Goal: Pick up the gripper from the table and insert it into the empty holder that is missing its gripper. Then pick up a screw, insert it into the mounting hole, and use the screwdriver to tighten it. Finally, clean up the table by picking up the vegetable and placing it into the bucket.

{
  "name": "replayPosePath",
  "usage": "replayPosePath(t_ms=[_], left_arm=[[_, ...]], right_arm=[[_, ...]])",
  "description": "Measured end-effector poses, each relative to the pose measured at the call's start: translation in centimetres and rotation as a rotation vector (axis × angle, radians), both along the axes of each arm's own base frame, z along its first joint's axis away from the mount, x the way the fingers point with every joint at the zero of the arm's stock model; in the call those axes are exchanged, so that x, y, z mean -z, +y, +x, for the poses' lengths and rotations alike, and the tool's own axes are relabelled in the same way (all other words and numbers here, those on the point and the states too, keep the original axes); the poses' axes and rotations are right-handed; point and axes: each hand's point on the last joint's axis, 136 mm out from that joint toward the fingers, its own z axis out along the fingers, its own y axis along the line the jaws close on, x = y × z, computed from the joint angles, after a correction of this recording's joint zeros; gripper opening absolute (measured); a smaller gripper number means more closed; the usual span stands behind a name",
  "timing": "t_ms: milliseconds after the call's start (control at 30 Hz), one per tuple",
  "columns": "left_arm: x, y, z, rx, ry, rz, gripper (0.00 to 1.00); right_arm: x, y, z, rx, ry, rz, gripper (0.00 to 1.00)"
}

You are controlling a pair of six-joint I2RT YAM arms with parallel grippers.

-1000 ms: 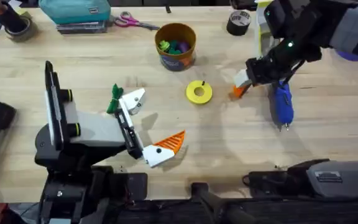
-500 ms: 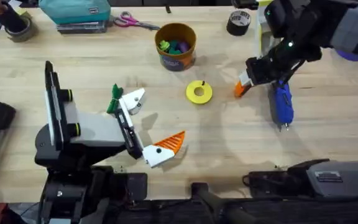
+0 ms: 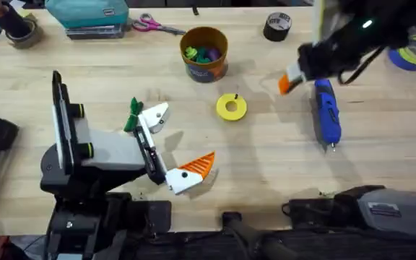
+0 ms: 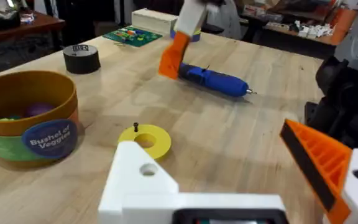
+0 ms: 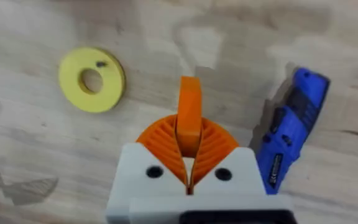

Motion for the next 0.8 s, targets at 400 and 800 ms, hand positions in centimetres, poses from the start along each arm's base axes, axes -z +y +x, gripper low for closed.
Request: replayPosePath(t_ms=[400, 800], left_arm=[[0.0, 0.0, 0.0, 0.000, 0.000, 0.000, 0.985], [0.0, 0.0, 0.0, 0.000, 0.000, 0.000, 0.985]], right_arm=[[-8.6, -0.1, -0.8, 0.026, -0.274, 0.079, 0.010], [-9.6, 4.7, 1.9, -0.083, -0.421, 0.343, 0.010]])
